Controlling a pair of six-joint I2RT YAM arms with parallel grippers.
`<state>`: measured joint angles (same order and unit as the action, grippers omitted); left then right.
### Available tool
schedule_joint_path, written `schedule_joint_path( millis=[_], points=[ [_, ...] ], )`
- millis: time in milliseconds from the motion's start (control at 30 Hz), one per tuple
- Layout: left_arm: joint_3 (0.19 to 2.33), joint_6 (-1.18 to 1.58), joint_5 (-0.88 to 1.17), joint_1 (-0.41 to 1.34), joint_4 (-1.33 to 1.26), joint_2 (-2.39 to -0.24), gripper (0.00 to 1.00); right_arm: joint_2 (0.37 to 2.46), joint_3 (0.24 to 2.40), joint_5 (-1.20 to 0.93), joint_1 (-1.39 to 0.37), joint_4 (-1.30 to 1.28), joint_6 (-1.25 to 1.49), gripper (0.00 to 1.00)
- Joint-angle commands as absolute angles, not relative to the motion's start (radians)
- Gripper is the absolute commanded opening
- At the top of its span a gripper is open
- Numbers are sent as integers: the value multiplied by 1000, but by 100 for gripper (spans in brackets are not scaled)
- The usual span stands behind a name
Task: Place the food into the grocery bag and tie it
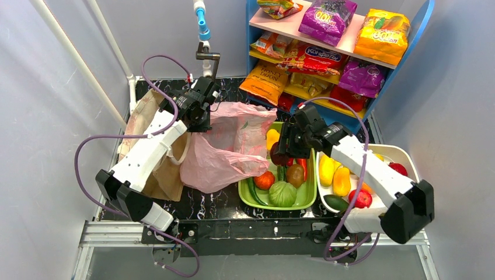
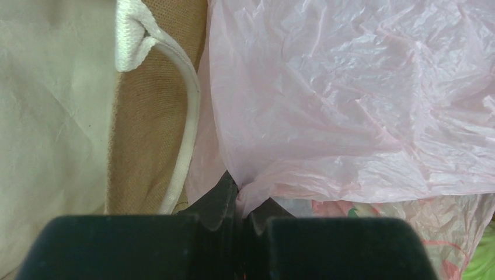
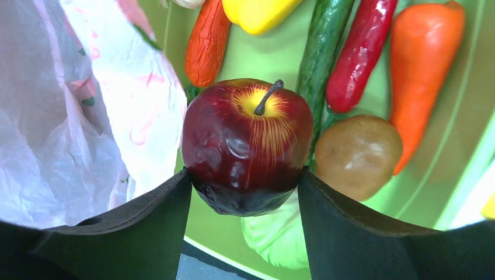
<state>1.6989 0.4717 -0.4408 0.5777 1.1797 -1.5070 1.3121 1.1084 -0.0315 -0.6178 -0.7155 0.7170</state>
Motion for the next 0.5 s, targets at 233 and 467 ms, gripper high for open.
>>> schedule_joint_path(
  millis=[233, 467],
  points=[
    [1699, 495, -374, 572, 1158, -1475, 0, 1131, 1205, -146, -620, -609, 664, 15],
    [1700, 516, -357, 572, 1155, -1475, 0, 1213, 1266, -345, -631, -457, 672, 16]
  ],
)
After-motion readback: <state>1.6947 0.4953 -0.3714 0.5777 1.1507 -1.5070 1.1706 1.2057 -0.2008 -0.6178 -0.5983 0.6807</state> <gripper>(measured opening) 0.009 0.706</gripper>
